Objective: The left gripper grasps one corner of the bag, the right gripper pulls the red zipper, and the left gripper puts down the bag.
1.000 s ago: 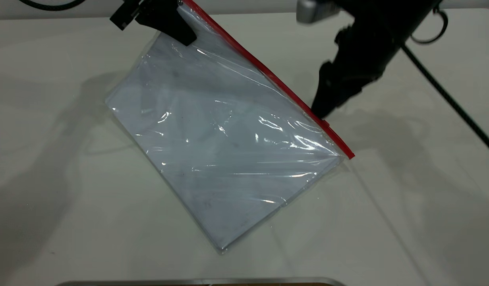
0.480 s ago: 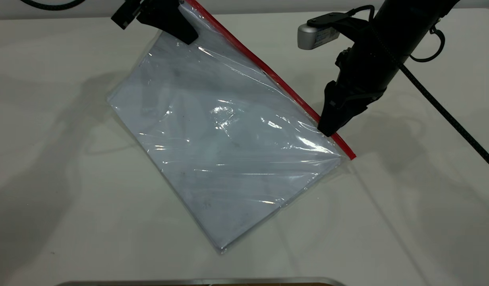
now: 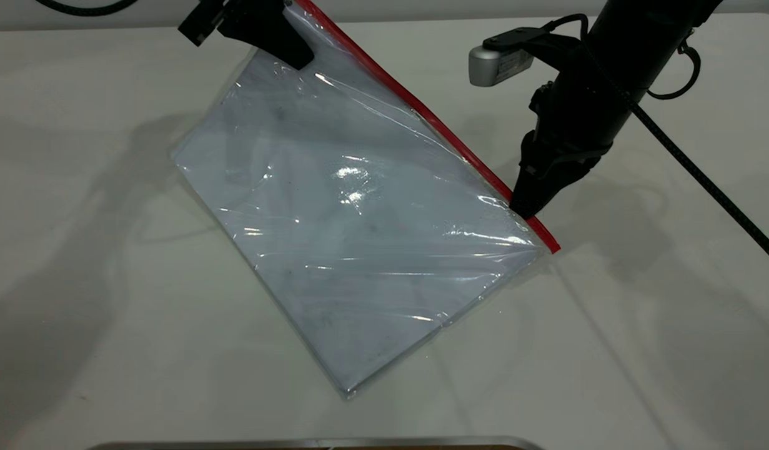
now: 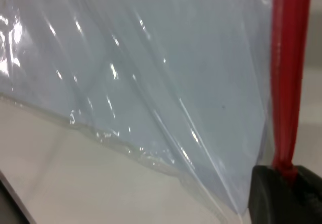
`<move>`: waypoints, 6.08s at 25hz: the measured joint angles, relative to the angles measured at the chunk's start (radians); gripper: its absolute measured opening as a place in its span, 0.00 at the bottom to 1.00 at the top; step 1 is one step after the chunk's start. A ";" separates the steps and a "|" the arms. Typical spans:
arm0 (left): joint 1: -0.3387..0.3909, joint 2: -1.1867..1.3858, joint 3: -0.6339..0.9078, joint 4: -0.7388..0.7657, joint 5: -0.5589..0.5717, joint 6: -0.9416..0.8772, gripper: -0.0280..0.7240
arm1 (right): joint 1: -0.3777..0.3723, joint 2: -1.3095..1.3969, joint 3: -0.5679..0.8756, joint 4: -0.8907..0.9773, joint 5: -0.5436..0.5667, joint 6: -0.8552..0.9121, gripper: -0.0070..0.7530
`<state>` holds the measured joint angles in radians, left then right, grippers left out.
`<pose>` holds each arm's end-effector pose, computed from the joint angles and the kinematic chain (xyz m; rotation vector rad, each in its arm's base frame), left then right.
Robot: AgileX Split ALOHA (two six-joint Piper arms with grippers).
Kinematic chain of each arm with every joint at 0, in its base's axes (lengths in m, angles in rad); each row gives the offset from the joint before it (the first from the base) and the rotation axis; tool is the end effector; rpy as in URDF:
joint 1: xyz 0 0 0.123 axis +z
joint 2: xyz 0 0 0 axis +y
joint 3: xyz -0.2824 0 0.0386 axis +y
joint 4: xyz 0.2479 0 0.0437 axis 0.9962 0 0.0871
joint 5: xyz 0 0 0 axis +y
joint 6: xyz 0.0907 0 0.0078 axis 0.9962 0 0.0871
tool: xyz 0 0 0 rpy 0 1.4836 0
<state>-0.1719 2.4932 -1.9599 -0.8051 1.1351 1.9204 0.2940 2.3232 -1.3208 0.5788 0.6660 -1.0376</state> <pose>0.4765 -0.1432 0.1062 1.9216 1.6330 -0.6229 0.3716 0.1447 0.0320 -1.2564 2.7044 0.4997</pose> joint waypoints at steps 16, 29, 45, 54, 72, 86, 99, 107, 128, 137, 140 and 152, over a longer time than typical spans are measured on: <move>-0.001 0.000 0.000 -0.012 -0.028 -0.043 0.11 | 0.000 0.000 -0.001 -0.252 0.075 0.221 0.07; -0.007 -0.003 0.000 0.030 -0.116 -0.265 0.61 | -0.003 0.001 -0.102 -0.250 0.074 0.233 0.66; -0.008 -0.444 0.000 0.517 -0.141 -1.154 0.84 | -0.003 -0.293 -0.486 -0.297 0.297 0.330 0.71; -0.008 -0.784 0.000 0.760 0.032 -1.532 0.82 | -0.003 -0.786 -0.499 -0.465 0.482 0.582 0.71; -0.008 -1.307 0.494 0.815 0.033 -1.803 0.82 | -0.003 -1.712 0.149 -0.346 0.569 0.682 0.71; -0.008 -1.941 1.217 0.814 0.033 -1.807 0.82 | -0.003 -2.209 0.805 -0.346 0.500 0.681 0.71; -0.009 -2.223 1.432 0.768 0.033 -1.806 0.82 | -0.003 -2.303 0.836 -0.358 0.491 0.680 0.71; -0.009 -2.243 1.467 0.765 0.008 -1.812 0.82 | -0.003 -2.303 0.836 -0.356 0.491 0.682 0.71; 0.083 -2.332 1.474 0.769 -0.007 -1.831 0.82 | -0.003 -2.303 0.836 -0.354 0.491 0.682 0.71; 0.139 -2.510 1.474 0.768 -0.003 -1.837 0.82 | -0.003 -2.304 0.836 -0.354 0.491 0.682 0.71; 0.139 -2.512 1.474 0.767 -0.002 -1.837 0.82 | -0.003 -2.304 0.836 -0.354 0.491 0.682 0.71; 0.139 -2.512 1.474 0.767 -0.001 -1.837 0.82 | -0.030 -2.331 0.836 -0.354 0.491 0.681 0.71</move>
<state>-0.0327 -0.0185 -0.4858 -0.0383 1.1339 0.0831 0.2643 -0.0074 -0.4850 0.2248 1.1565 -0.3563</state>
